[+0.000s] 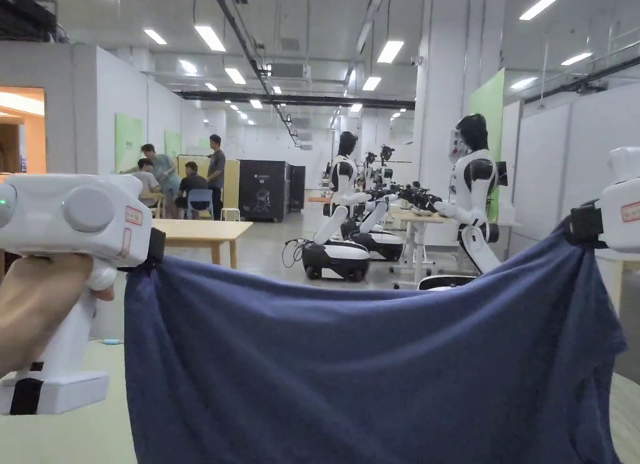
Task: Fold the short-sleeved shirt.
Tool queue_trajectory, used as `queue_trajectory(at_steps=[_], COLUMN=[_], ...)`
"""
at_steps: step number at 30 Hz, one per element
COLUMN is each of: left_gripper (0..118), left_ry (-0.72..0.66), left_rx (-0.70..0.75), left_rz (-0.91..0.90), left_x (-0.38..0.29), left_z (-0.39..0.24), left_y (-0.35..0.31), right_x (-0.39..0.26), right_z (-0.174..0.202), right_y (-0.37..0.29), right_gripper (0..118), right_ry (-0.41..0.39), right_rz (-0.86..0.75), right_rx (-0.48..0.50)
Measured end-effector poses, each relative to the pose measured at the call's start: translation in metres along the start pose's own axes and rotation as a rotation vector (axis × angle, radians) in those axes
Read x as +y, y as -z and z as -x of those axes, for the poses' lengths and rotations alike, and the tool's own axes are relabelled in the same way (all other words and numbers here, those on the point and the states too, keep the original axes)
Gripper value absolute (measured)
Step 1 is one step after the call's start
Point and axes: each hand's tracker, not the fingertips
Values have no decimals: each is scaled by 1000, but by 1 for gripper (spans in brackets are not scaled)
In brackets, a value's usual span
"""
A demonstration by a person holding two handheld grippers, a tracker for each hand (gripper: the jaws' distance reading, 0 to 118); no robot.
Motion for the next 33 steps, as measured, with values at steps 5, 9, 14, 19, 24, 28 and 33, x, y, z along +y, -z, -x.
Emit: queue_trajectory(at_steps=[5,9,14,19,24,28,33], left_gripper=[0,0,0,0,0,0,0], left_ry=[12,3,16,40,58,83,95], left_rx=[39,56,50,80,114,161,197], left_rz=[14,19,21,30,16,-31,-57], left_x=[18,31,44,60,90,120,141], left_z=[6,10,-1,-10,-10,-16,-18], left_y=[13,27,52,86,120,150,192], right_x=[5,15,34,54,80,108,130], right_z=[-3,-8,-5,-5,-8,0,7], right_y=[20,43,67,104,149,186,227], right_gripper=[3,3,3,3,3,3,3], right_ry=[39,43,67,37,13,-24,-21], right_rz=[13,30,47,52,47,22,-11], right_rx=[-7,-27,-22,-59,-70,-89,-107])
